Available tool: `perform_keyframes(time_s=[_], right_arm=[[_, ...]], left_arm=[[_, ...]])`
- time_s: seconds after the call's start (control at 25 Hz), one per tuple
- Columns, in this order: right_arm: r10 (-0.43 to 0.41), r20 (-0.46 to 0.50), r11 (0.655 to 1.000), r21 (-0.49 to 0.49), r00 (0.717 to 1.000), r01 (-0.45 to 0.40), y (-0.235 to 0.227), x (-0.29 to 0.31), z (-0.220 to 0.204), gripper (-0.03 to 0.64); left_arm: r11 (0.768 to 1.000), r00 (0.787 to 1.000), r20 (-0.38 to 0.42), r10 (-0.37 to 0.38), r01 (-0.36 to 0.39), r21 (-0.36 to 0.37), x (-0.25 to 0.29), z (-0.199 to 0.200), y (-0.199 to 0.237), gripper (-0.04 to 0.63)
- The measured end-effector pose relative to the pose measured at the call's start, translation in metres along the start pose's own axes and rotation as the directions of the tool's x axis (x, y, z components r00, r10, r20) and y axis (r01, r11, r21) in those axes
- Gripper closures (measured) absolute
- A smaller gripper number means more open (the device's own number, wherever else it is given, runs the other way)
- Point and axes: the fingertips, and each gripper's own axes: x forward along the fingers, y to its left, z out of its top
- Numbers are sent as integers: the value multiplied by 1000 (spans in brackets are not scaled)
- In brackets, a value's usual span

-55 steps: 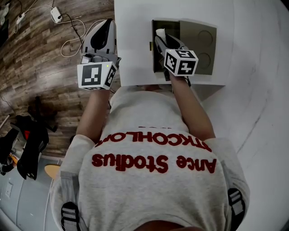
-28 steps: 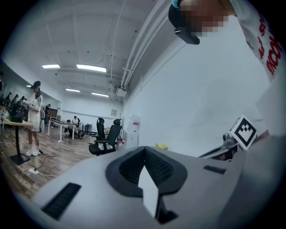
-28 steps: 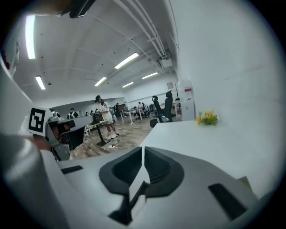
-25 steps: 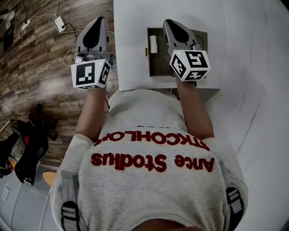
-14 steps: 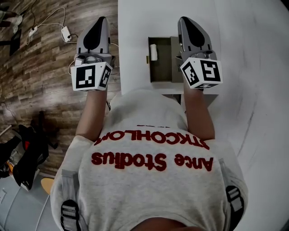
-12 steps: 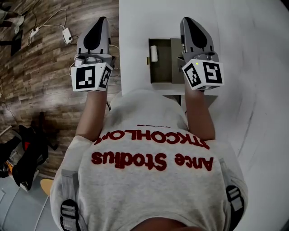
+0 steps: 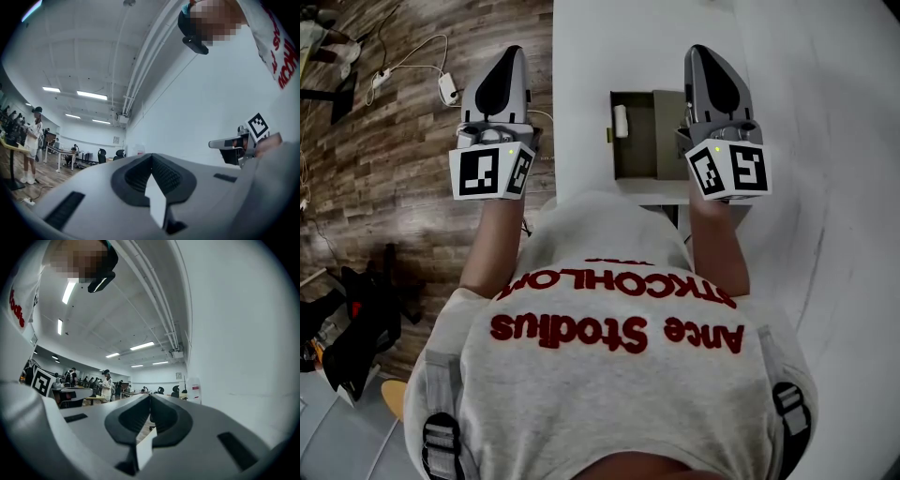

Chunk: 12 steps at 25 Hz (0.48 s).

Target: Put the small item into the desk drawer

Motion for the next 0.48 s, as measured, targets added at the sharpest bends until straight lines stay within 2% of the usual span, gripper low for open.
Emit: perform_keyframes(time_s=[0.48], right_arm=[[-7, 6, 1000, -13, 1000, 7, 0, -8, 6, 611]], left_arm=[[1000, 1000, -10, -12, 12, -1, -4, 1, -7, 588]])
